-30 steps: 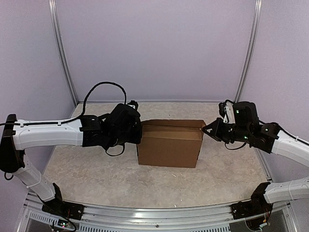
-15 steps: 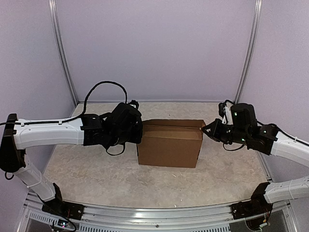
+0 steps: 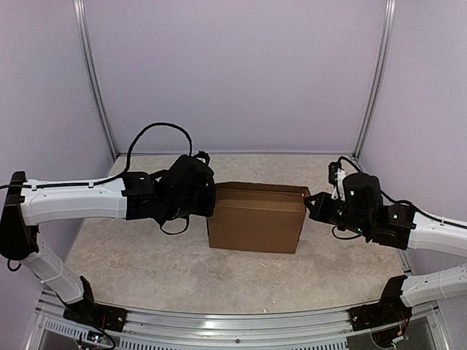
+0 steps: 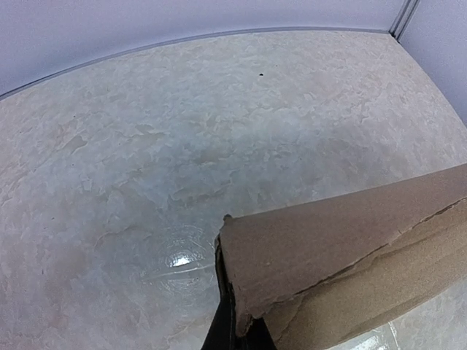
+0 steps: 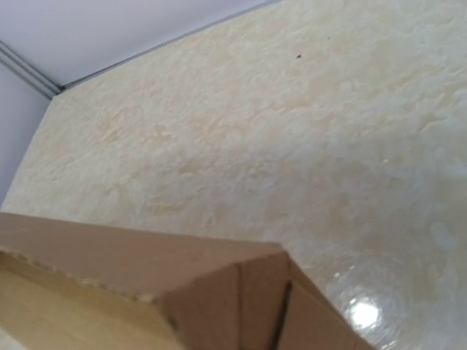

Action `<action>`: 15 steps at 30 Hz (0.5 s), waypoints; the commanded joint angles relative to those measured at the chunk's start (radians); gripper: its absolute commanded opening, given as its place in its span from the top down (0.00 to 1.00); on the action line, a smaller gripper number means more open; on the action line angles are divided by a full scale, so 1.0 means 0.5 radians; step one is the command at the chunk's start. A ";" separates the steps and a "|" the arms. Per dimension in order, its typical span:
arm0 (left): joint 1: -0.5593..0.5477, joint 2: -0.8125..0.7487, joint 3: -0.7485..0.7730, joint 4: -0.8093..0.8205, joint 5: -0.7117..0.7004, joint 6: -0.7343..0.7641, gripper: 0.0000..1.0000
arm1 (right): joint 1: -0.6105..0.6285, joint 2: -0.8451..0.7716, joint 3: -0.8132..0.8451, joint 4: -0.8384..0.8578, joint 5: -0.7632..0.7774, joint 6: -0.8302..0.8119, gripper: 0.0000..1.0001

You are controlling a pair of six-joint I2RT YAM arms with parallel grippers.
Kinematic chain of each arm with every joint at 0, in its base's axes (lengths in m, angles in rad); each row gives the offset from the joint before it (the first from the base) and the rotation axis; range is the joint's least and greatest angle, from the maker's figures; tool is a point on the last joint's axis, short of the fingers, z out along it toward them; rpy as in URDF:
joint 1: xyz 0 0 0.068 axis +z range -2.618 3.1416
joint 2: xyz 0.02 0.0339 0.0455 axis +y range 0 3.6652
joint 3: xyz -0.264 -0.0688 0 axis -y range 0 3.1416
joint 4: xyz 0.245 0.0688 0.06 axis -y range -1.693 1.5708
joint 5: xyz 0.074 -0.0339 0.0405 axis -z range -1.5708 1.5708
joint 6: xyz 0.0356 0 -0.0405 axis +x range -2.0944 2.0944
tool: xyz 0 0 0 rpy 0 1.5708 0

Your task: Fold the paper box

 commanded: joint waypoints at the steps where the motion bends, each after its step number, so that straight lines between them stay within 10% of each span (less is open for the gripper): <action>1: -0.019 0.114 -0.072 -0.271 0.186 -0.029 1.00 | 0.141 0.063 -0.149 -0.171 0.165 -0.117 1.00; 6: -0.021 0.108 -0.076 -0.275 0.189 -0.047 1.00 | 0.251 0.045 -0.167 -0.114 0.288 -0.189 0.98; 15: -0.020 0.101 -0.089 -0.276 0.173 -0.047 1.00 | 0.270 -0.085 0.023 -0.292 0.436 -0.290 0.65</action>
